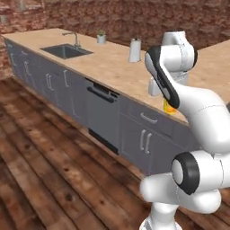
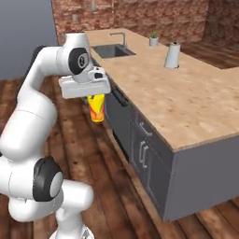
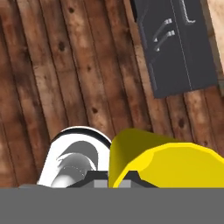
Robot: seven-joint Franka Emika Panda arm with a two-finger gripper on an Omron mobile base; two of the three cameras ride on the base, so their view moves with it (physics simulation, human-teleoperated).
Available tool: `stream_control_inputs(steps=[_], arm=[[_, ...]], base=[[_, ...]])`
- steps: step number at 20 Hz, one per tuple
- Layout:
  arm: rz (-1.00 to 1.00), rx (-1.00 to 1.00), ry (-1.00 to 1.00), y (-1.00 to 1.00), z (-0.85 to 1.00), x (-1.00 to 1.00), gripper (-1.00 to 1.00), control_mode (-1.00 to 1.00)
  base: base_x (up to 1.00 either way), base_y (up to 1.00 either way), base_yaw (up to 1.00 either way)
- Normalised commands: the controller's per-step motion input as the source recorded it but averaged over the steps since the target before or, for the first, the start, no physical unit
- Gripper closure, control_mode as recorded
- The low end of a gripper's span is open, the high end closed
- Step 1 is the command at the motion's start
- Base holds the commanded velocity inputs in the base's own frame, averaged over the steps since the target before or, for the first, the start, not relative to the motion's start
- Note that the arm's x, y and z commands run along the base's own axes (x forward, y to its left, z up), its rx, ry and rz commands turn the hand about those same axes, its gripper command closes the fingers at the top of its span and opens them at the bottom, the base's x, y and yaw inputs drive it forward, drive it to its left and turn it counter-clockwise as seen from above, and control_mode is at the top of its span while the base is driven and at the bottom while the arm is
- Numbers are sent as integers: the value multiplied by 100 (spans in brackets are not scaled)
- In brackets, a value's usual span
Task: Pick the cup and tupperware and place them in the sink. Then turn on the water.
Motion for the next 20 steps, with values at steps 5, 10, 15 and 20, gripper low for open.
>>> stream_control_inputs(steps=[5,10,15,20], arm=[[0,0,0,0,0,0,100,100],[0,0,0,0,0,0,100,100],[0,0,0,0,0,0,100,100],[0,0,0,0,0,0,100,100]], base=[[89,78,-46],[84,99,-33],[60,100,-22],[57,100,-18]])
